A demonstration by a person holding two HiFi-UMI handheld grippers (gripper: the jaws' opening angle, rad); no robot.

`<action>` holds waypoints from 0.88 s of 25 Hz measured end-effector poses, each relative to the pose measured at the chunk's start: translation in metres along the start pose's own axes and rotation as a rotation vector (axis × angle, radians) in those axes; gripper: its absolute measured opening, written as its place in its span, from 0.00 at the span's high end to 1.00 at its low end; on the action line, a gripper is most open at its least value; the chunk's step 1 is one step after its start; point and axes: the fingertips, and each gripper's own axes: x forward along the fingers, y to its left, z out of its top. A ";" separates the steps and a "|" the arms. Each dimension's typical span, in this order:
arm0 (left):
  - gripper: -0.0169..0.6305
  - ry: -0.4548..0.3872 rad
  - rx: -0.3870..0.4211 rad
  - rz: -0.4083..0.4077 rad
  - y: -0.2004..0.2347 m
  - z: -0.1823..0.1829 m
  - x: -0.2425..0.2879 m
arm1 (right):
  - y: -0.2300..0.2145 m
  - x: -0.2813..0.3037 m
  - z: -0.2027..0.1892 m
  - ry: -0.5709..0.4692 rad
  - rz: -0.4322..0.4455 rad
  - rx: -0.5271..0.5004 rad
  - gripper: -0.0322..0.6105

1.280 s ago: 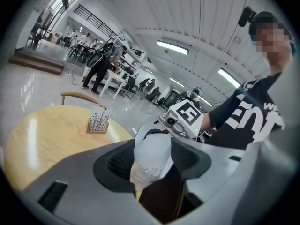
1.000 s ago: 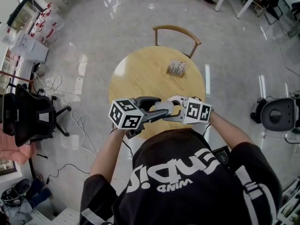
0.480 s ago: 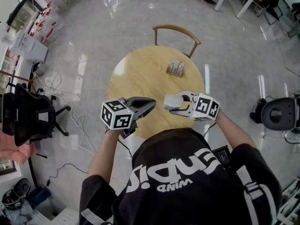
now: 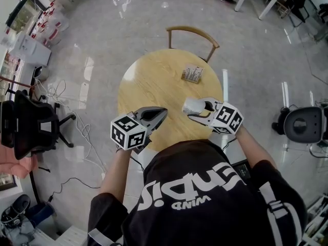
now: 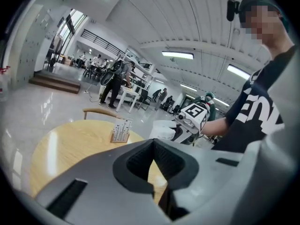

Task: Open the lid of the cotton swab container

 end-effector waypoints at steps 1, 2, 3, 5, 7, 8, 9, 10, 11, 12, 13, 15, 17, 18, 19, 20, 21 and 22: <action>0.96 -0.008 0.013 0.026 0.002 0.000 -0.001 | -0.004 -0.002 0.002 -0.010 -0.027 0.023 0.65; 0.96 -0.017 0.025 0.054 0.004 0.001 -0.003 | -0.007 -0.004 0.004 -0.024 -0.053 0.046 0.65; 0.96 -0.027 0.035 0.083 0.007 0.002 -0.004 | -0.010 -0.006 0.006 -0.039 -0.079 0.067 0.65; 0.96 -0.049 0.052 0.142 0.013 0.003 -0.008 | -0.017 -0.011 0.009 -0.066 -0.137 0.104 0.65; 0.96 -0.073 0.067 0.197 0.017 0.004 -0.011 | -0.023 -0.017 0.012 -0.096 -0.197 0.139 0.65; 0.96 -0.084 0.075 0.223 0.018 0.005 -0.014 | -0.026 -0.020 0.013 -0.113 -0.226 0.153 0.65; 0.96 -0.094 0.082 0.249 0.020 0.005 -0.016 | -0.028 -0.024 0.015 -0.130 -0.253 0.163 0.65; 0.96 -0.105 0.087 0.273 0.022 0.005 -0.019 | -0.030 -0.027 0.017 -0.146 -0.279 0.170 0.65; 0.96 -0.118 0.088 0.296 0.024 0.004 -0.022 | -0.032 -0.030 0.019 -0.160 -0.303 0.174 0.65; 0.96 -0.134 0.086 0.317 0.025 0.004 -0.025 | -0.034 -0.033 0.021 -0.174 -0.325 0.178 0.65; 0.96 -0.152 0.082 0.336 0.027 0.005 -0.028 | -0.036 -0.036 0.023 -0.188 -0.345 0.183 0.65; 0.96 -0.191 0.075 0.378 0.032 0.007 -0.036 | -0.041 -0.042 0.027 -0.215 -0.387 0.193 0.65; 0.96 -0.223 0.075 0.427 0.037 0.008 -0.044 | -0.045 -0.046 0.031 -0.235 -0.430 0.198 0.65; 0.96 -0.238 0.077 0.451 0.040 0.008 -0.048 | -0.047 -0.047 0.032 -0.243 -0.452 0.200 0.65; 0.96 -0.253 0.081 0.476 0.042 0.008 -0.051 | -0.048 -0.048 0.032 -0.252 -0.472 0.203 0.65; 0.96 -0.264 0.088 0.499 0.045 0.007 -0.053 | -0.049 -0.049 0.032 -0.262 -0.490 0.206 0.65; 0.96 -0.273 0.097 0.521 0.048 0.007 -0.056 | -0.050 -0.050 0.031 -0.272 -0.507 0.208 0.65; 0.96 -0.279 0.104 0.540 0.050 0.006 -0.058 | -0.051 -0.051 0.031 -0.283 -0.523 0.210 0.65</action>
